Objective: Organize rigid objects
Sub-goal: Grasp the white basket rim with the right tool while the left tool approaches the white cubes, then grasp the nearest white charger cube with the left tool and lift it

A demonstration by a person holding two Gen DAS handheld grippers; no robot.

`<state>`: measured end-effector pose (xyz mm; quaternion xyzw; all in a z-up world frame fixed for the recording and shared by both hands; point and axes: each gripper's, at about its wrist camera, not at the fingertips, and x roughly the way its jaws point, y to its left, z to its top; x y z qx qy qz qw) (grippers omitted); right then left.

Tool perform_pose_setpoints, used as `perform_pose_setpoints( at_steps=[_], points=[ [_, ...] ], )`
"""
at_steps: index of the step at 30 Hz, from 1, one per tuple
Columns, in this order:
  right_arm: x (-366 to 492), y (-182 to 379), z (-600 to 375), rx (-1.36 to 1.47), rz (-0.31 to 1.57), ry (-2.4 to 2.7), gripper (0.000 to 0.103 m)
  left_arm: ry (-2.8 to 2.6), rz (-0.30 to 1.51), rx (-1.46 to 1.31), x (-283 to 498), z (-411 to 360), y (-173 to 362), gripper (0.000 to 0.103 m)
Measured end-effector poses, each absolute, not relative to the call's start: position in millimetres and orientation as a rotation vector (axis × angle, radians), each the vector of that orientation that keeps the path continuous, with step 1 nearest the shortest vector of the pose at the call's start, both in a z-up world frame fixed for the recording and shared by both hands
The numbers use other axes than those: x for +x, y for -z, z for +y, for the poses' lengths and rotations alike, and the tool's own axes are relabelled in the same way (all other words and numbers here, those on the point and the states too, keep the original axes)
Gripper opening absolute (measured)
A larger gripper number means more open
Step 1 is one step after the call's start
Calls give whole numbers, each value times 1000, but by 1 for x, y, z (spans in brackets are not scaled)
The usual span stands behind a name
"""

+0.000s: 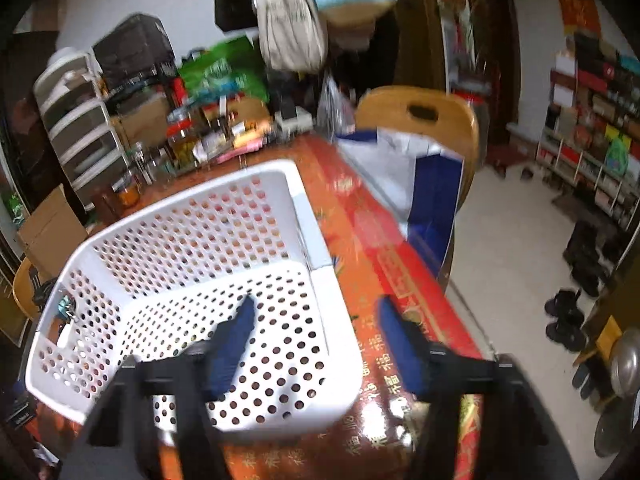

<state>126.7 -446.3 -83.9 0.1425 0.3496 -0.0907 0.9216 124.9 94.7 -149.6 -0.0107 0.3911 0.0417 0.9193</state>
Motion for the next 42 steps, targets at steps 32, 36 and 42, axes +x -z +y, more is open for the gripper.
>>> perform_pose_setpoints(
  at_steps=[32,36,42],
  points=[
    [140,92,-432,265,748,195,19,26,927,53,186,57,183,54],
    [140,91,-433,263,747,196,19,-4,878,63,177,63,176,54],
    [143,91,-434,253,751,199,19,-111,794,110,172,79,149,54]
  ],
)
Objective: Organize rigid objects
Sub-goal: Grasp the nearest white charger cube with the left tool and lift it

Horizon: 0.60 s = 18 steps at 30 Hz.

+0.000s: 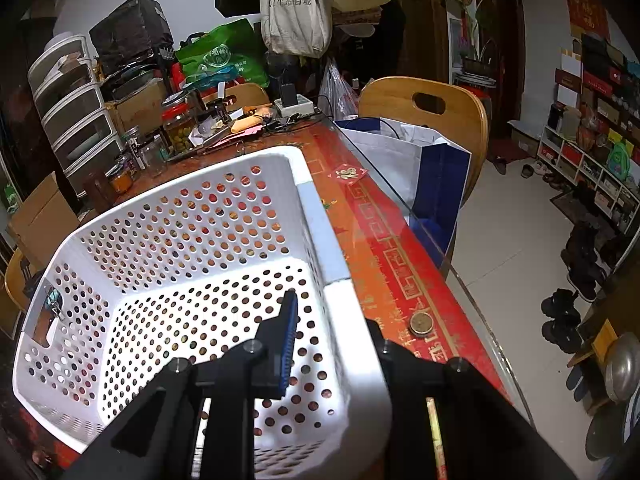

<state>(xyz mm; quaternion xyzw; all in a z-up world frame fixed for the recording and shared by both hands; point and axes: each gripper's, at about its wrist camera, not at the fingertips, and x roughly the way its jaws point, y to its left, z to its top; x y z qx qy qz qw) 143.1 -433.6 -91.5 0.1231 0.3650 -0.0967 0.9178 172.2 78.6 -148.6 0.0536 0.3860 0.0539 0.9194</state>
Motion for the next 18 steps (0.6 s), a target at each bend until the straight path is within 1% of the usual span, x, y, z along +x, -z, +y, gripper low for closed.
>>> perform_pose_setpoints(
  at_steps=[7,18],
  points=[
    [144,93,-433,257,751,195,19,-170,732,135,186,92,111,54],
    [146,94,-433,258,750,188,19,-141,670,186,202,52,64,54]
  ],
)
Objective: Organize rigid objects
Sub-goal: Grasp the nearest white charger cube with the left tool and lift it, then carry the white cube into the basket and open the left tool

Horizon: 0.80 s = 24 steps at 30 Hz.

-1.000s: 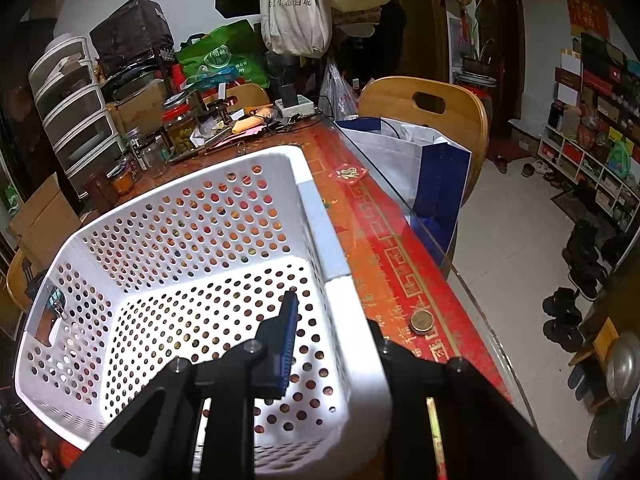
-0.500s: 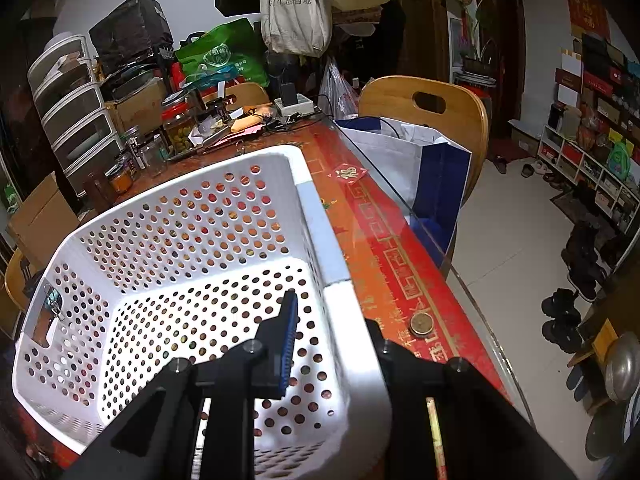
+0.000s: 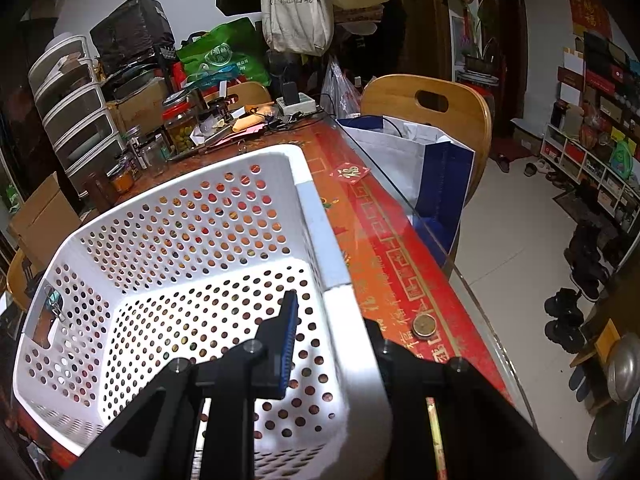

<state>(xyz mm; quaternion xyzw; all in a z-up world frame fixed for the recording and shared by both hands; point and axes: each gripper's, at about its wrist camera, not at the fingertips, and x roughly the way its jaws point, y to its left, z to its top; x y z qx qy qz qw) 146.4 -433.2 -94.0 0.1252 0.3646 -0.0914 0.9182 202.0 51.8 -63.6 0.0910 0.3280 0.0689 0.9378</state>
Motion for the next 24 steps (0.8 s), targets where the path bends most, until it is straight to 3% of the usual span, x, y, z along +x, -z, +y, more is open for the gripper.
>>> perform_pose_setpoints(
  at_steps=[14,24],
  points=[
    [148,96,-436,269,750,174,19,27,670,204,216,-50,12,54],
    [146,96,-439,278,751,154,19,165,772,338,234,-154,14,54]
  ],
)
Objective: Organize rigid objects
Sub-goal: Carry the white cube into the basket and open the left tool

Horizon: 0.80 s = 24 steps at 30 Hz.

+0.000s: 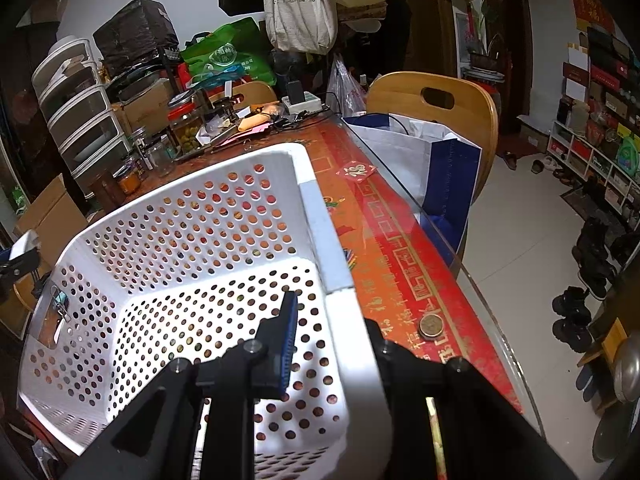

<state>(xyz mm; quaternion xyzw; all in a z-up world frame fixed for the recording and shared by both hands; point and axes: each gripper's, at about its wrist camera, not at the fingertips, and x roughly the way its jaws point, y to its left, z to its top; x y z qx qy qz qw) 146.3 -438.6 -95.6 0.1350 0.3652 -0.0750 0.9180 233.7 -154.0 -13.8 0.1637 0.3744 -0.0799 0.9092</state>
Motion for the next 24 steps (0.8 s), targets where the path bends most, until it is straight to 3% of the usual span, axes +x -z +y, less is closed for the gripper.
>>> perform_pose_setpoints(
  at_steps=[13,21,24],
  points=[
    [144,95,-440,283,759,133,19,295,1165,516,274,-241,92,54],
    [144,95,-440,284,762,134,19,320,1212,594,273,-248,104,55],
    [144,95,-440,283,766,137,19,296,1164,627,269,-248,99,77]
  ],
)
